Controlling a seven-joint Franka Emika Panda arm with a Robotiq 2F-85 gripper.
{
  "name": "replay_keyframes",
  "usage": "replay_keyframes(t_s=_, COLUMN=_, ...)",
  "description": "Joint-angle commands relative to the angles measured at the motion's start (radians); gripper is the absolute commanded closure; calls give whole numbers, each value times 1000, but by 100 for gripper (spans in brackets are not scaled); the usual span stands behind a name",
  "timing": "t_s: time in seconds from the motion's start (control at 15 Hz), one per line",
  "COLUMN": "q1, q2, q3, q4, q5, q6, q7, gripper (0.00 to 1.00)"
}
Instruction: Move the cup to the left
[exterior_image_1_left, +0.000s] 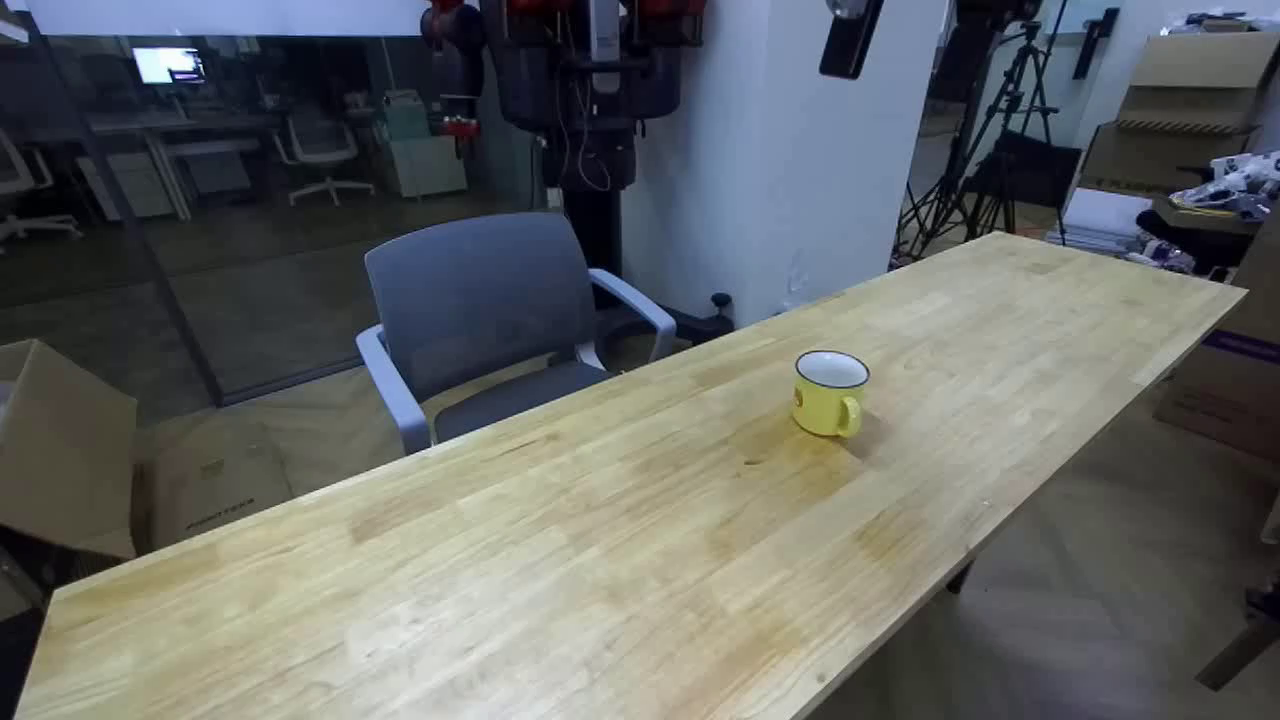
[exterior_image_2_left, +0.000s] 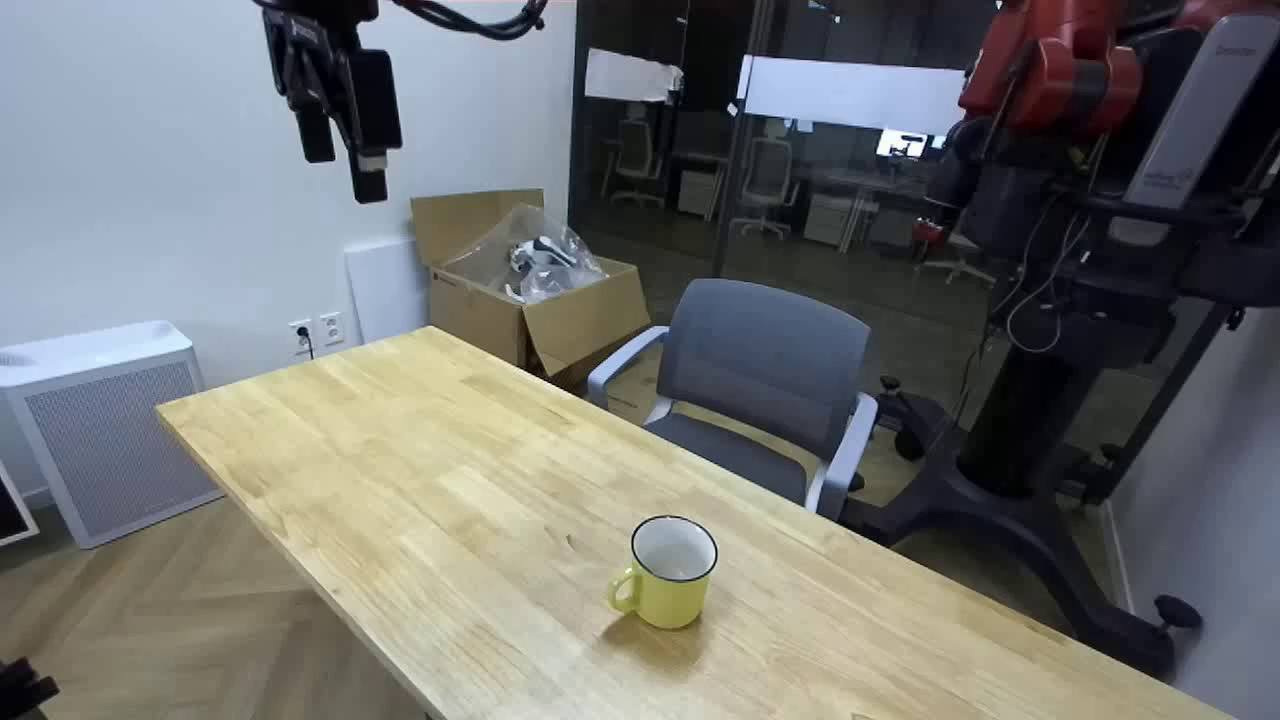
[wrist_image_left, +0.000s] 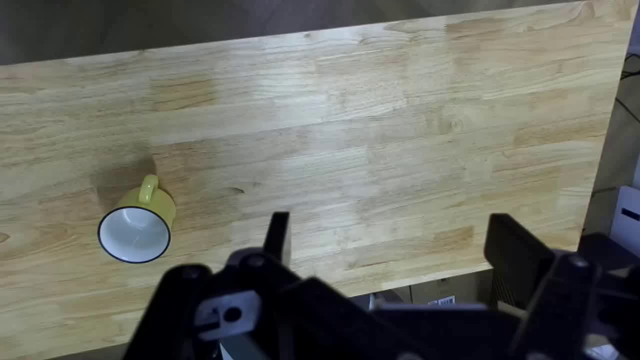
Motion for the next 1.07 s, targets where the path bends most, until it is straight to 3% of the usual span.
replay_keyframes(t_s=0.0, q1=0, q2=0, q3=0, q4=2, q5=-1, q6=-2, q7=0, gripper=0)
replay_keyframes(t_s=0.87, q1=0, q2=0, q3=0, q4=3, q5=-1, q6=-1, q7=0, gripper=0)
replay_keyframes(t_s=1.0, q1=-33, q2=19, q3=23, q4=-5, q5=-88, q6=114, q7=47, gripper=0)
